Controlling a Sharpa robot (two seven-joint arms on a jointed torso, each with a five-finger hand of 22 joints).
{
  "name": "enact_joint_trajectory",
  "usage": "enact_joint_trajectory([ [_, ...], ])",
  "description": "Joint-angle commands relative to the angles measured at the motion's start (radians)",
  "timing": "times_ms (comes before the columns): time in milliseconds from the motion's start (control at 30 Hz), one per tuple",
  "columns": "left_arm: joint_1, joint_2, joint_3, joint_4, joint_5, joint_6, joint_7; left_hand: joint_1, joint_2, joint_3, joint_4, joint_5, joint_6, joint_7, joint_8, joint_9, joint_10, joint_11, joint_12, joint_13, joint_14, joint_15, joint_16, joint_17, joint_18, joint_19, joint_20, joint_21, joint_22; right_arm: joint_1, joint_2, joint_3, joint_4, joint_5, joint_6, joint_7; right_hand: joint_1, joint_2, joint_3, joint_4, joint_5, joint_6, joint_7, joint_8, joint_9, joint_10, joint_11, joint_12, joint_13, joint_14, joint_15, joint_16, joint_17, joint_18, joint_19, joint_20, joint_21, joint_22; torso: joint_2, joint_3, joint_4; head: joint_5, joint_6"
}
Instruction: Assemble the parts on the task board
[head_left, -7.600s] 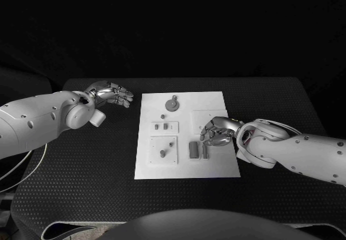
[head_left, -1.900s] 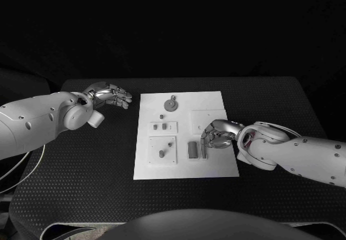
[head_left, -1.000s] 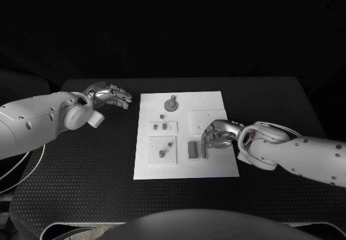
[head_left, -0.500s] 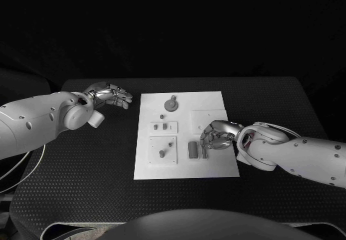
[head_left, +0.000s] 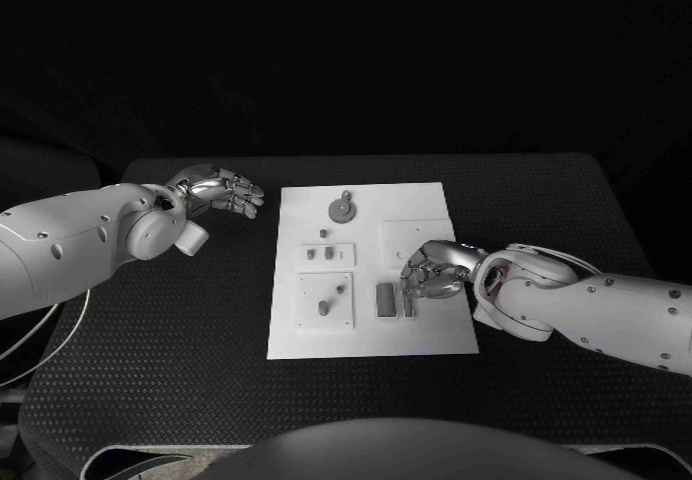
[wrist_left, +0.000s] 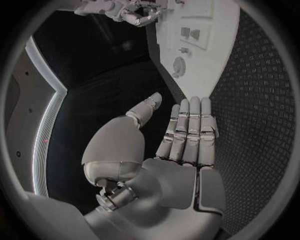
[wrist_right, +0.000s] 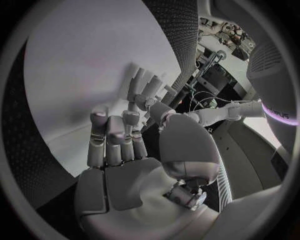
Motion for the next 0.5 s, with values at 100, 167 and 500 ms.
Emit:
enact_joint_trajectory([
  [100, 0.0, 0.002, 0.0, 0.0, -0.002, 0.015, 0.006, 0.003, 0.008, 0.006, -0.001, 0.007, -0.008, -0.001, 0.007, -0.001, -0.001, 0.006, 0.006, -0.001, 0.005, 0.002, -0.003, 0.002, 0.006, -0.007, 0.001, 0.003, 0.002, -0.003, -0.002, -0.002, -0.001, -0.005, 0.029, 0.012, 0.011, 0.001, -0.001, -0.007, 0.003, -0.001, 0.002, -0.002, 0.001, -0.004, 0.0, 0.0, 0.002, -0.007, -0.002, -0.003, 0.001, 0.027, 0.001, -0.004, -0.005, 0.013, 0.0, 0.001, -0.0001, -0.001, 0.0],
  [167, 0.0, 0.002, 0.0, 0.0, -0.002, 0.015, 0.006, 0.003, 0.008, 0.006, -0.001, 0.007, -0.008, -0.001, 0.007, -0.001, -0.001, 0.006, 0.006, -0.001, 0.005, 0.002, -0.003, 0.002, 0.006, -0.006, 0.001, 0.003, 0.002, -0.003, -0.003, -0.002, -0.001, -0.004, 0.032, 0.014, 0.011, 0.003, -0.002, -0.007, 0.003, -0.001, 0.002, -0.002, 0.001, -0.005, 0.001, 0.0, 0.002, -0.007, -0.002, -0.003, 0.001, 0.027, 0.0, -0.004, -0.005, 0.013, 0.001, 0.0013, -0.0003, -0.001, 0.0],
  [500, 0.0, 0.003, 0.0, -0.001, -0.002, 0.017, 0.007, 0.003, 0.008, 0.006, -0.001, 0.007, -0.008, -0.001, 0.007, -0.001, -0.001, 0.006, 0.006, -0.002, 0.005, 0.002, -0.004, 0.002, 0.006, -0.006, 0.001, 0.003, 0.002, -0.003, 0.001, -0.002, -0.012, -0.004, 0.029, 0.025, 0.031, 0.051, 0.0, -0.04, 0.004, 0.006, 0.002, 0.003, 0.004, -0.003, 0.0, 0.001, 0.002, -0.009, -0.001, -0.002, 0.003, 0.027, -0.004, -0.003, -0.004, 0.015, 0.0, 0.0007, -0.0008, -0.003, 0.0],
])
